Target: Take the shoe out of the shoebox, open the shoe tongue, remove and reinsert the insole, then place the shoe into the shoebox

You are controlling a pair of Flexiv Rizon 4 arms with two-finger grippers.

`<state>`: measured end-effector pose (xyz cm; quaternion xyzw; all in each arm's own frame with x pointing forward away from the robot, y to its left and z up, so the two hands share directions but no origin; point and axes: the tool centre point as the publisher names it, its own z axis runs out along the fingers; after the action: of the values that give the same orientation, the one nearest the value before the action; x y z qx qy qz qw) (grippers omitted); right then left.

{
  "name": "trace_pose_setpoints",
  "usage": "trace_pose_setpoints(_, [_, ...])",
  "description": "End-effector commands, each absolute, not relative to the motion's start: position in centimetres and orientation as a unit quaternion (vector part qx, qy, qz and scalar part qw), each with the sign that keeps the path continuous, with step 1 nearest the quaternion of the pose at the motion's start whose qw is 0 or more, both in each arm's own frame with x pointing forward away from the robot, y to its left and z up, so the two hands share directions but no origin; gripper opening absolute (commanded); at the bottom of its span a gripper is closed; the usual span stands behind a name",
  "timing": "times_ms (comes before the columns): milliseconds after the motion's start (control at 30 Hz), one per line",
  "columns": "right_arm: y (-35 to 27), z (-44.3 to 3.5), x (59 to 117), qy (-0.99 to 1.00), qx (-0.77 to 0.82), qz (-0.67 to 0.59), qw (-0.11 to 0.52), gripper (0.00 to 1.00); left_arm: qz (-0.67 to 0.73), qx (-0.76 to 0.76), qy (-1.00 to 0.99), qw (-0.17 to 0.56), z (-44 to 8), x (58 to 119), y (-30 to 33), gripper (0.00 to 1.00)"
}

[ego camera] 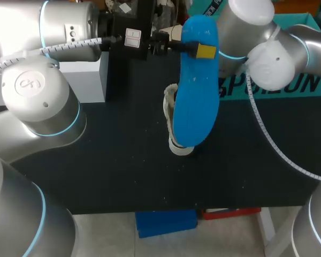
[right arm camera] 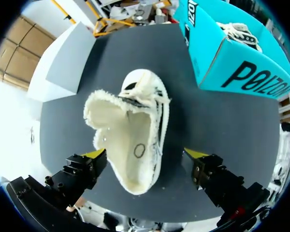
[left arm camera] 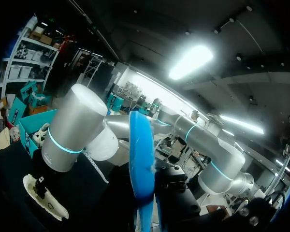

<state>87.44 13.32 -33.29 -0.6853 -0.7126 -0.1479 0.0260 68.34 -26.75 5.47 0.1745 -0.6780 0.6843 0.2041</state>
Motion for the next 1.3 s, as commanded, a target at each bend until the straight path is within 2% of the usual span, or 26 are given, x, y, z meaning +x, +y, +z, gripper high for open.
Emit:
trace_pose_setpoints(33, [13.3, -33.4, 87.5, -0.713, -0.685, -0.148, 0.026, 1.00, 0.683, 0.177, -0.679, 0.203, 5.5, 68.2, -26.8, 0.00])
trace_pose_setpoints(200, [13.3, -33.4, 87.5, -0.713, -0.685, -0.148, 0.026, 1.00, 0.683, 0.177, -0.679, 0.203, 5.5, 68.2, -26.8, 0.00])
trace_pose_setpoints(400, [12.7, -31.9, 86.5, -0.690, -0.701, -0.171, 0.057, 1.00, 0.683, 0.177, -0.679, 0.203, 5.5, 68.2, -26.8, 0.00])
trace_pose_setpoints(600, [12.7, -29.4, 85.9, -0.657, -0.699, -0.245, 0.140, 1.00, 0.683, 0.177, -0.679, 0.203, 5.5, 68.2, -26.8, 0.00])
trace_pose_setpoints(667, [12.6, -28.8, 85.8, -0.655, -0.698, -0.252, 0.140, 1.00, 0.683, 0.177, -0.679, 0.203, 5.5, 68.2, -26.8, 0.00])
trace_pose_setpoints(733, [12.7, -28.2, 85.7, -0.643, -0.693, -0.275, 0.174, 1.00, 0.683, 0.177, -0.679, 0.203, 5.5, 68.2, -26.8, 0.00])
trace_pose_setpoints(800, [12.6, -27.8, 85.6, -0.640, -0.692, -0.281, 0.183, 1.00, 0.683, 0.177, -0.679, 0.203, 5.5, 68.2, -26.8, 0.00])
trace_pose_setpoints(900, [12.8, -27.3, 85.3, -0.622, -0.681, -0.307, 0.234, 1.00, 0.683, 0.177, -0.679, 0.203, 5.5, 68.2, -26.8, 0.00])
trace_pose_setpoints(1300, [12.6, -25.6, 85.4, -0.564, -0.644, -0.395, 0.333, 1.00, 0.683, 0.177, -0.679, 0.203, 5.5, 68.2, -26.8, 0.00])
